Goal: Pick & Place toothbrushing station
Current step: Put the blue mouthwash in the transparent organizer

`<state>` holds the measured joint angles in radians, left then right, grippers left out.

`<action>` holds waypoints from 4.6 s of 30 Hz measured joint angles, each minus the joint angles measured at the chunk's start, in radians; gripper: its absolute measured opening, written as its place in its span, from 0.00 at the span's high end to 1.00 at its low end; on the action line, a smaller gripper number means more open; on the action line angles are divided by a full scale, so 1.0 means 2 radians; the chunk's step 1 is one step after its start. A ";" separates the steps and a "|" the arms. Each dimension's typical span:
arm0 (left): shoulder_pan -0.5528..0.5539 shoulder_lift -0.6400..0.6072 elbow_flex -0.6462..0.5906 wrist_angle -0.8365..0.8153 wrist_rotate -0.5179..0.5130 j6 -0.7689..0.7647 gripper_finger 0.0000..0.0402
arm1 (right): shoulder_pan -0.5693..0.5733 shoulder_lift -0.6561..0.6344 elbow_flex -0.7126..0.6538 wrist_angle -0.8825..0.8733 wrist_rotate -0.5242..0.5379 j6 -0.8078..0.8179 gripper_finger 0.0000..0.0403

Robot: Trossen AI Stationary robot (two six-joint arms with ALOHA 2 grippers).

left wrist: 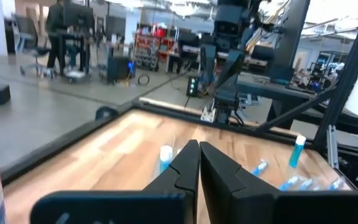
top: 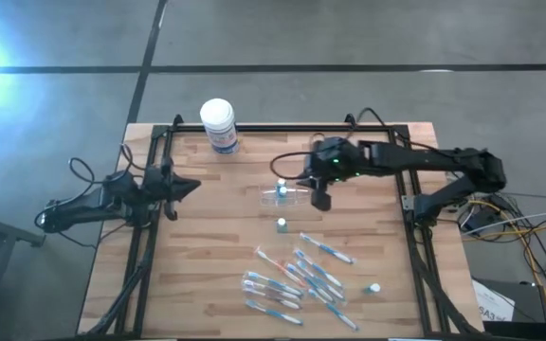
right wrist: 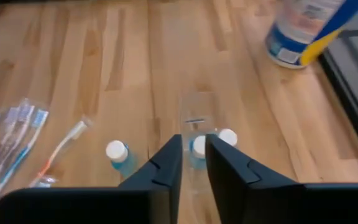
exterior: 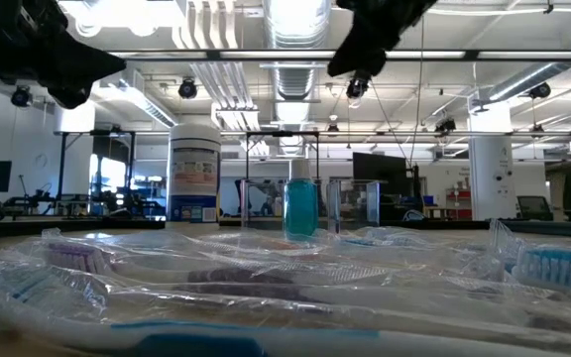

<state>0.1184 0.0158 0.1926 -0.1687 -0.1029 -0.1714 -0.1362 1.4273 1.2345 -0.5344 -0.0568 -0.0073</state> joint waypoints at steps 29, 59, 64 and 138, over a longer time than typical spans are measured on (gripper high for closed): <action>0.000 0.000 0.000 -0.034 0.001 -0.011 0.97 | 0.084 0.228 0.195 -0.162 0.003 0.048 0.51; 0.000 0.000 0.000 -0.047 0.000 -0.011 0.97 | 0.113 0.265 0.190 -0.137 0.043 0.109 0.51; 0.000 0.000 0.000 -0.047 0.000 -0.012 0.97 | 0.113 0.265 0.190 -0.154 0.043 0.121 0.51; 0.000 0.000 -0.001 -0.051 0.000 -0.011 0.96 | 0.112 0.178 0.163 -0.134 0.032 0.030 0.79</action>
<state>0.1183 0.0154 0.1913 -0.2708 -0.1030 -0.1932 0.0878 1.7833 1.5611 -0.8022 0.0078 0.0523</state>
